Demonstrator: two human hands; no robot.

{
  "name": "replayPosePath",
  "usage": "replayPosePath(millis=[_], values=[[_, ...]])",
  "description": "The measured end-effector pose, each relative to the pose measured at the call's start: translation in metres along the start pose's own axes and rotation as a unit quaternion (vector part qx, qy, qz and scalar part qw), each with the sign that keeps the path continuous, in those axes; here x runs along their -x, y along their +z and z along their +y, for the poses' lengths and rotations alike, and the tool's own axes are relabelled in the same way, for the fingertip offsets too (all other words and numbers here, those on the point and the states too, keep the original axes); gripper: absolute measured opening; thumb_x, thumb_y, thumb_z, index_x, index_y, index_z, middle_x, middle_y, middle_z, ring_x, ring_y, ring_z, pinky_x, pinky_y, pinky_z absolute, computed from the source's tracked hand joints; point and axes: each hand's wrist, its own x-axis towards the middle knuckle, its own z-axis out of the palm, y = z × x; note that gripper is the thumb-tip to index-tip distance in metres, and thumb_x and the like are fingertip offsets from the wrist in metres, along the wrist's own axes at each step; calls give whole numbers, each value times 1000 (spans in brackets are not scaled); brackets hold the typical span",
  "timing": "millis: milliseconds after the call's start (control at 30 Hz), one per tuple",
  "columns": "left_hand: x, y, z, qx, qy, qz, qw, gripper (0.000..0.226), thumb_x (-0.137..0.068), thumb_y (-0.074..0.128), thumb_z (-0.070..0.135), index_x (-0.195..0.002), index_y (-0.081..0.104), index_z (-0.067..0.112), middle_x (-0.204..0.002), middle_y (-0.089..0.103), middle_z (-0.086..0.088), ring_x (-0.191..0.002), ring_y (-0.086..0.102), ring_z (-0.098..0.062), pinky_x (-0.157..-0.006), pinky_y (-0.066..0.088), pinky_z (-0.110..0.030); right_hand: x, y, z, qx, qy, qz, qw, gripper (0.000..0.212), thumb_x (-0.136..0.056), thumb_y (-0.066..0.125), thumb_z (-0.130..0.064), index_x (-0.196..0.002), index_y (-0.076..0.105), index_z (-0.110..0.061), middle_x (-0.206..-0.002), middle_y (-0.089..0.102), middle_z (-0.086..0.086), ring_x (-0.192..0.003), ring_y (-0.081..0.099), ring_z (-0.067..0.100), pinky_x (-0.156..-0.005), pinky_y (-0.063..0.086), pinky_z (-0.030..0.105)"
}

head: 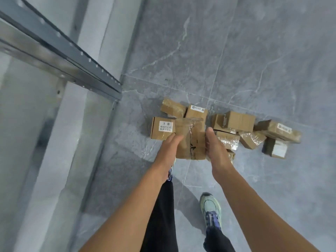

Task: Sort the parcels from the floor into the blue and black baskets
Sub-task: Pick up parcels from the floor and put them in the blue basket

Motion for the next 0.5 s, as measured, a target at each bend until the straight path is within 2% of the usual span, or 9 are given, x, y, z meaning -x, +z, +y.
replayPosePath(millis=[67, 100, 167, 233, 333, 400, 433, 467, 500], values=[[48, 0, 17, 18, 20, 26, 999, 56, -95, 53, 60, -145, 56, 36, -146, 57, 13, -136, 50, -6, -118, 37, -42, 42, -8, -27, 13, -27, -14, 999, 64, -93, 44, -80, -124, 74, -32, -125, 75, -8, -124, 65, 19, -115, 44, 53], [73, 0, 27, 29, 40, 34, 998, 61, -94, 54, 61, -149, 53, 36, -150, 54, 12, -140, 48, -9, -120, 35, -45, 63, -12, -40, 25, -43, -26, 998, 74, -86, 45, -88, -129, 72, -34, -131, 72, -8, -129, 63, 20, -114, 44, 55], [126, 0, 46, 54, 82, 49, 994, 56, -100, 52, 56, -151, 51, 34, -152, 53, 10, -141, 46, -11, -120, 36, -46, 99, -20, -62, 35, -66, -46, 996, 96, -72, 46, -101, -141, 63, -38, -145, 64, -8, -137, 57, 22, -113, 43, 58], [181, 0, 62, 75, 118, 63, 988, 54, -102, 51, 52, -151, 51, 30, -151, 54, 8, -138, 49, -11, -119, 37, -44, 140, -27, -87, 52, -109, -57, 991, 102, -70, 45, -103, -145, 60, -36, -148, 61, -8, -138, 55, 21, -116, 41, 57], [264, -3, 72, 98, 163, 102, 976, 39, -103, 50, 50, -134, 65, 32, -129, 69, 10, -121, 62, -10, -115, 42, -41, 230, -28, -131, 91, -186, -101, 973, 84, -86, 40, -88, -139, 66, -28, -140, 66, -7, -133, 59, 15, -114, 44, 43], [315, -5, 72, 123, 188, 130, 966, 37, -98, 51, 57, -126, 68, 39, -122, 72, 19, -118, 64, -8, -113, 43, -41, 276, -27, -147, 114, -226, -134, 958, 57, -103, 38, -70, -120, 73, -28, -119, 73, -13, -112, 68, 0, -94, 52, 23], [341, -7, 71, 135, 206, 141, 959, 31, -100, 50, 56, -119, 70, 41, -113, 73, 26, -115, 65, -4, -111, 45, -39, 299, -26, -153, 120, -246, -149, 950, 48, -108, 37, -61, -111, 73, -29, -109, 74, -17, -100, 69, -6, -85, 52, 17], [368, -10, 69, 152, 223, 152, 951, 24, -104, 49, 50, -110, 71, 42, -102, 74, 30, -109, 64, 2, -107, 46, -36, 321, -25, -157, 131, -266, -154, 943, 47, -109, 36, -59, -111, 73, -29, -108, 74, -17, -98, 69, -6, -87, 51, 18], [395, -13, 67, 169, 237, 156, 944, 22, -107, 48, 45, -107, 70, 41, -99, 73, 31, -106, 63, 6, -103, 46, -33, 342, -22, -160, 146, -278, -161, 936, 49, -108, 36, -61, -117, 73, -30, -114, 73, -14, -104, 68, -3, -95, 49, 23]])
